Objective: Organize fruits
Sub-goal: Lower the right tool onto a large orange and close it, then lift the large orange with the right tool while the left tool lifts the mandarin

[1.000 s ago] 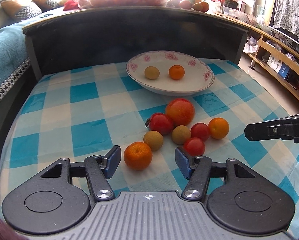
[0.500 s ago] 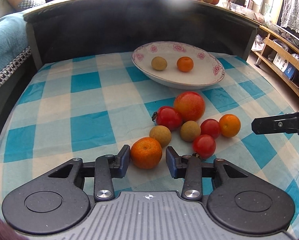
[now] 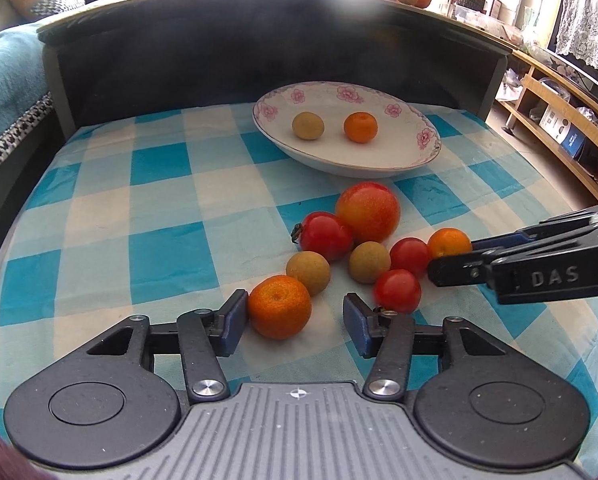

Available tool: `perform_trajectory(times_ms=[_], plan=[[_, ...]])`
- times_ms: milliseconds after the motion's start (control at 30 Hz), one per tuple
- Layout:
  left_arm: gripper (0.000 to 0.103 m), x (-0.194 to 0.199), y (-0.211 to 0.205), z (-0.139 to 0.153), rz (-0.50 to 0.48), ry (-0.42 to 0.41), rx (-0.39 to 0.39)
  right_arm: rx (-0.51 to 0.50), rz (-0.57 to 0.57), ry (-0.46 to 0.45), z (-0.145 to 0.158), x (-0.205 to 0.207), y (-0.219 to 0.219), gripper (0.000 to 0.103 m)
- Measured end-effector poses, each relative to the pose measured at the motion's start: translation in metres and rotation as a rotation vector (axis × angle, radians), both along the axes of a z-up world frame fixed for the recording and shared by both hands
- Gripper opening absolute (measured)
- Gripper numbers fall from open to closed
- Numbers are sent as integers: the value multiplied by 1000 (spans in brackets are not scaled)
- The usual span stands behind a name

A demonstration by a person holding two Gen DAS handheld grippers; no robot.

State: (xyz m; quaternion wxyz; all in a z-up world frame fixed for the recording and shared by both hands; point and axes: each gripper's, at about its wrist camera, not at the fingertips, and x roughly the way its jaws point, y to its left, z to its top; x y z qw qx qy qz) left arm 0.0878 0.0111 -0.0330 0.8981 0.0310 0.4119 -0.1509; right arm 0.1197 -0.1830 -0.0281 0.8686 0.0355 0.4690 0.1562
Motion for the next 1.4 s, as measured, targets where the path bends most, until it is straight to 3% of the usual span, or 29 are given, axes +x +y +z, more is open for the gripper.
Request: perform_trajectory(times_ms=[200,333,500,967,1067,1267,1400], plan=[[64,2,-3,-1,-6,-13,5,13,27,-23,-2,7,3,42],[63,1,-7,-2,-18,-27,33,-34,59,-41,-2,2,13,37],[51,1,-5,-1,-11,-27,33,-47,59,-28,0,-7,15,36],[46,-15,5,4,2,-2,38,-67,45,15,9,-50,2,36],[48,-16,5,5,2,-8,41,-62,40,15,13,-58,1,36],[69,-9,1,1,7,-34,68,-83,40,22,6,-63,0,36],[69,-5,-1,-2,9,-50,79,-71,50,13,4,-64,-2,37]])
